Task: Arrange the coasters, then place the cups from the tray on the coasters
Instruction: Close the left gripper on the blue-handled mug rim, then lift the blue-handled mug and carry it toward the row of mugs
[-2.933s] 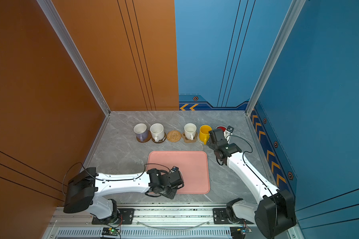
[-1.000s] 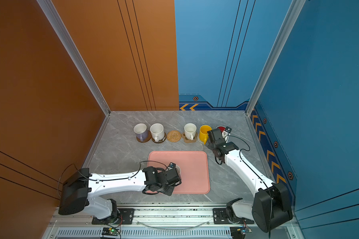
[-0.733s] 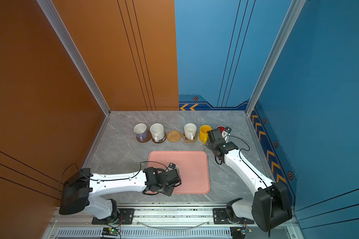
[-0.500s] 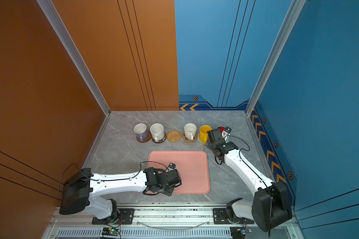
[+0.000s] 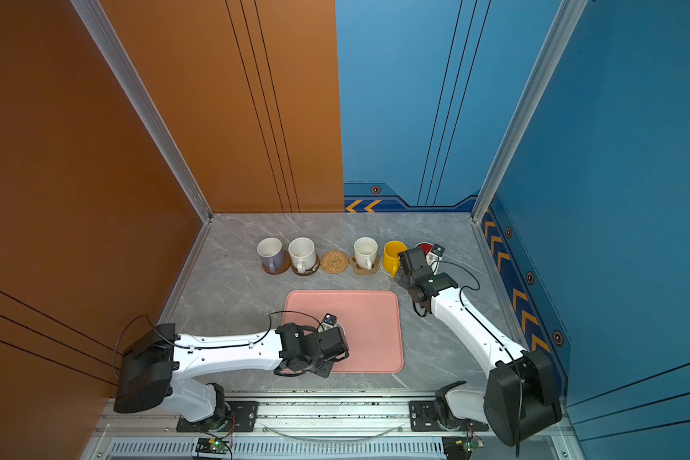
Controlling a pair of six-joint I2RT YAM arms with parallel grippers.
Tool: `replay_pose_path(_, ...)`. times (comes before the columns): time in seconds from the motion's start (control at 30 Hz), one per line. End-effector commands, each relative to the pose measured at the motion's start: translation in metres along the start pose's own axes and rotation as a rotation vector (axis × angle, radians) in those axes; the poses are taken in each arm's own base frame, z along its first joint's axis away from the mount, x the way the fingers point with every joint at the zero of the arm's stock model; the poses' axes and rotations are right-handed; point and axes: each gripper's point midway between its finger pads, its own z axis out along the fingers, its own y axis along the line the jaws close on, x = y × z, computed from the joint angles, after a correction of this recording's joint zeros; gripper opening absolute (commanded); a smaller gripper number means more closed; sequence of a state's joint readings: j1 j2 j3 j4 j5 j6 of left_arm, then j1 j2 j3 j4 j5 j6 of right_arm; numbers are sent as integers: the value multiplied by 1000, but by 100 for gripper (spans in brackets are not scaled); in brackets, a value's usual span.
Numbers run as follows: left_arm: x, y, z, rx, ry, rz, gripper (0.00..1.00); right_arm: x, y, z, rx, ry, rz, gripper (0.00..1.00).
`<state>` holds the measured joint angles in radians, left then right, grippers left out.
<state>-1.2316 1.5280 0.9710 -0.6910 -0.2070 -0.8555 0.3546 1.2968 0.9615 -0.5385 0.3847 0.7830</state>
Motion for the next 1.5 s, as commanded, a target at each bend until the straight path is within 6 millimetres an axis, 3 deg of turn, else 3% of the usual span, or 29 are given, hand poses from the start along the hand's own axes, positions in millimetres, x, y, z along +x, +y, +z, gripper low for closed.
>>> replay_pose_path(0.0,0,4,4,-31,-9,8,16,-3,6,-2,-17,-8,0,100)
replay_pose_path(0.13,-1,4,4,-32,-11,10,0,-4,6,-2,-18,-9,0,100)
replay_pose_path(0.93,-38,1,-30,44,-153,-39,0,-5,6,-6,-27,-16,2,100)
replay_pose_path(1.23,-58,5,-31,59,-173,-43,0,-6,6,-6,-26,-19,0,100)
replay_pose_path(1.27,-70,0,-40,82,-196,-50,0,-6,6,-6,-25,-19,-2,100)
replay_pose_path(1.47,-103,4,-45,117,-247,-81,0,-7,4,-6,-21,-24,-3,100)
